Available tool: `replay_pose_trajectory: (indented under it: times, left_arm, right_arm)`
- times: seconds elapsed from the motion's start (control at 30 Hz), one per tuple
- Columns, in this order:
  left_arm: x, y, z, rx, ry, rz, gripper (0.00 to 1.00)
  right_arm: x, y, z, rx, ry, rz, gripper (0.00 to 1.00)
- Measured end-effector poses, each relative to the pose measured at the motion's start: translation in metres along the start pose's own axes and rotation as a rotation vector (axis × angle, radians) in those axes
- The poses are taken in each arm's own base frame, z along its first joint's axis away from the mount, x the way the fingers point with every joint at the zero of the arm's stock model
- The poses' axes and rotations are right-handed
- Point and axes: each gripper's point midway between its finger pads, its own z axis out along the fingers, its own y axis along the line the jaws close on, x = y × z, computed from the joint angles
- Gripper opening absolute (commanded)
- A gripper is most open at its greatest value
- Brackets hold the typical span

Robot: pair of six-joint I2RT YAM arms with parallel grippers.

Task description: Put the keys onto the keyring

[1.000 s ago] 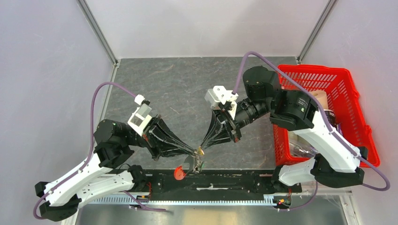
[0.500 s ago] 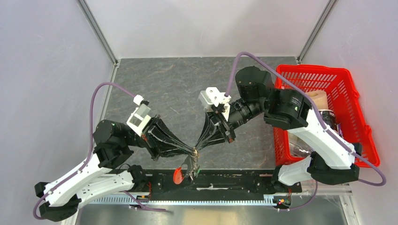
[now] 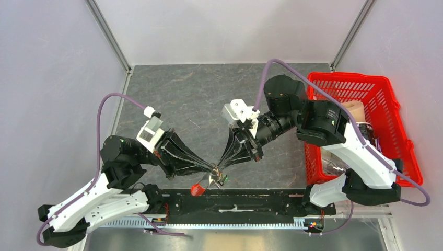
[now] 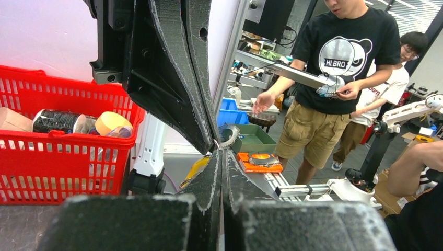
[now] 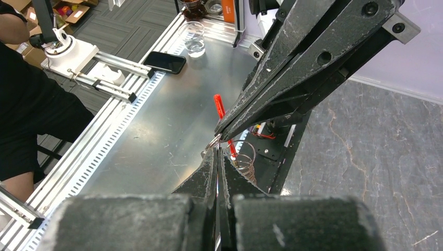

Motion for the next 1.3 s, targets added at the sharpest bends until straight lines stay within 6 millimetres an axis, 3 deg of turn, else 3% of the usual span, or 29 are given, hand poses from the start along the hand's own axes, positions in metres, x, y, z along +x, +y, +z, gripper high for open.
replay_pose_trajectory:
  times: [0.87,1.3]
  left_arm:
    - [-0.0009,-0.0003,-0.0025,-0.016,-0.005,-0.004,0.02]
    - [-0.0072,0.0001,-0.0039,-0.036,-0.034,0.006,0.02]
  right_arm:
    - [-0.0074,0.0005,0.0016,-0.001,-0.01,-0.017,0.0]
    - [0.0023,0.0063,0.0027,-0.031,0.003,-0.014,0.0]
